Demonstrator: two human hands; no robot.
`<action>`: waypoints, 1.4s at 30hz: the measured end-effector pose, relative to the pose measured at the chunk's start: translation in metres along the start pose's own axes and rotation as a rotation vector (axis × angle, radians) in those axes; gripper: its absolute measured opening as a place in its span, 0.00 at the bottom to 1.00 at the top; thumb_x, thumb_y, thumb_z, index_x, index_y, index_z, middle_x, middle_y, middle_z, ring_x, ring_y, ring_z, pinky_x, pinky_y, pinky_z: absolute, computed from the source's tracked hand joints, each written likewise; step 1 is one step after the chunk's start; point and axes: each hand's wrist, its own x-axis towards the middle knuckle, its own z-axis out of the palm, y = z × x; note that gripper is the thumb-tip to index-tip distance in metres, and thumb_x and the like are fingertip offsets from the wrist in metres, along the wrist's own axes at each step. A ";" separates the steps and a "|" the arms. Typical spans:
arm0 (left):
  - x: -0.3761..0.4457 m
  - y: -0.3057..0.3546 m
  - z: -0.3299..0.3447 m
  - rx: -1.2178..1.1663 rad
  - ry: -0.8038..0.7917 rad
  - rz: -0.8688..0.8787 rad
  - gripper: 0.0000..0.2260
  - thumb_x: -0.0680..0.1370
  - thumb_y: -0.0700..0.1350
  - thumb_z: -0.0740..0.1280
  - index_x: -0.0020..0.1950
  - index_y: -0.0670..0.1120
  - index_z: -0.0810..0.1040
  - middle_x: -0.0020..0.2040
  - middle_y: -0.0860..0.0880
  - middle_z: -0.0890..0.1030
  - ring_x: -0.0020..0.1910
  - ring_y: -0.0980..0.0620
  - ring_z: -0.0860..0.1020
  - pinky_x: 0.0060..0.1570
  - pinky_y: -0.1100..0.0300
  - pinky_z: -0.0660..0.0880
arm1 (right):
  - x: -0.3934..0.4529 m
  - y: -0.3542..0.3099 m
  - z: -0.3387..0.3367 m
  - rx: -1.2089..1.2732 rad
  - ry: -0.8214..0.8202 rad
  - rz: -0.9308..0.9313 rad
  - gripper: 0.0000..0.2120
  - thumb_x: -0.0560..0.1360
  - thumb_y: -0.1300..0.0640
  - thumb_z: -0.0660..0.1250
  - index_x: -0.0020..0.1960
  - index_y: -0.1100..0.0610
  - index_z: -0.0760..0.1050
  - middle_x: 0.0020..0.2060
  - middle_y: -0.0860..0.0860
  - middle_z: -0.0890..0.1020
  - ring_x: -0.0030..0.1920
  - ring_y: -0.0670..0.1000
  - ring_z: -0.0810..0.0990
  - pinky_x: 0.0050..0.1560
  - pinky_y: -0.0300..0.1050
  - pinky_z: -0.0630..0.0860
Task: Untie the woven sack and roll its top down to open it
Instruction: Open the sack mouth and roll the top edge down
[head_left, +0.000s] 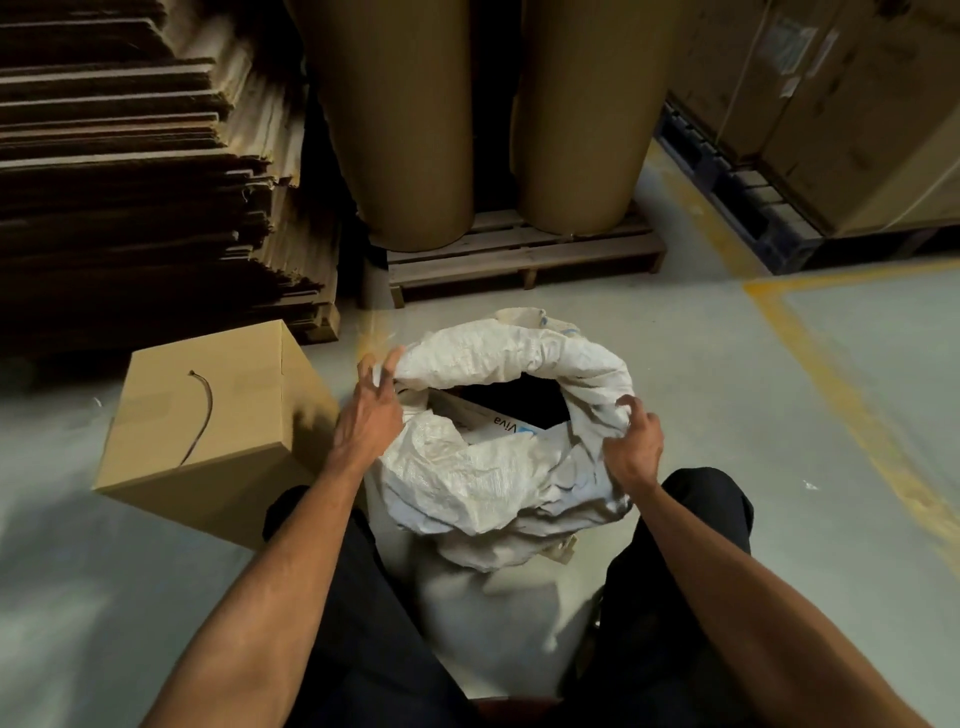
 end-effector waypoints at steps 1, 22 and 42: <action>-0.003 -0.003 0.001 0.066 -0.022 0.079 0.41 0.77 0.34 0.63 0.79 0.61 0.44 0.74 0.39 0.59 0.34 0.49 0.75 0.26 0.52 0.78 | 0.006 -0.003 -0.010 -0.018 0.015 -0.043 0.28 0.68 0.74 0.61 0.63 0.52 0.74 0.51 0.57 0.74 0.47 0.57 0.74 0.48 0.48 0.72; 0.006 0.051 0.011 -0.289 -0.079 -0.330 0.54 0.54 0.67 0.82 0.73 0.45 0.66 0.73 0.47 0.49 0.58 0.40 0.76 0.57 0.50 0.78 | 0.035 -0.009 -0.013 -0.381 -0.211 -0.245 0.58 0.71 0.29 0.70 0.84 0.54 0.40 0.80 0.49 0.41 0.68 0.67 0.67 0.62 0.65 0.75; -0.019 0.052 -0.007 0.124 -0.125 -0.292 0.57 0.58 0.44 0.86 0.79 0.53 0.55 0.78 0.44 0.37 0.63 0.36 0.70 0.44 0.53 0.76 | 0.002 -0.025 -0.053 -0.671 -0.268 -0.338 0.62 0.71 0.50 0.75 0.81 0.61 0.28 0.76 0.53 0.24 0.71 0.66 0.64 0.59 0.54 0.75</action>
